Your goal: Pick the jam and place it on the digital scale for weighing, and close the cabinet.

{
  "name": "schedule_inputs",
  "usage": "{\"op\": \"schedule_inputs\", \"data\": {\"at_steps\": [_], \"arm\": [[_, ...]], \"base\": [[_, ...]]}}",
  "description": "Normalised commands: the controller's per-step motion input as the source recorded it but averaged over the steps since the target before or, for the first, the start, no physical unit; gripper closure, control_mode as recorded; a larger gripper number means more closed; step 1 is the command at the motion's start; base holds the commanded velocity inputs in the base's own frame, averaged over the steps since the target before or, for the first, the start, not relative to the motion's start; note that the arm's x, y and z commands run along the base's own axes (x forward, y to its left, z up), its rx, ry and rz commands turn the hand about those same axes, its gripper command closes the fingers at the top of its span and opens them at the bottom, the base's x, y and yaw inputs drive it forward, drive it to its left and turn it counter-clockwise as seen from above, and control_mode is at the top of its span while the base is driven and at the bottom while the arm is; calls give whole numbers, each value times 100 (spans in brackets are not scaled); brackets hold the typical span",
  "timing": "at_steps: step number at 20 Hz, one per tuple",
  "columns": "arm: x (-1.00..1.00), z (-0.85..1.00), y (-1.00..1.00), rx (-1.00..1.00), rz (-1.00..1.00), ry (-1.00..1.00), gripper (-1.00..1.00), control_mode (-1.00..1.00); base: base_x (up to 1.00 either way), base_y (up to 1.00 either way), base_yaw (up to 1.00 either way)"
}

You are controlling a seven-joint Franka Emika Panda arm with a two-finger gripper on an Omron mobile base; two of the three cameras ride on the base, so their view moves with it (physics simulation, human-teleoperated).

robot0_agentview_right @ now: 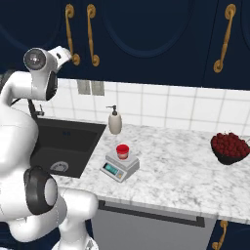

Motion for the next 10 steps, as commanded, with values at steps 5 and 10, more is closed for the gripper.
{"op": "schedule_inputs", "data": {"at_steps": [5, 10], "arm": [[99, -27, -14, 24, 2, -32, -100, -100], [38, -13, -24, 27, 0, -23, -100, -100]], "base": [[0, 0, 0], [0, 0, 0]]}}
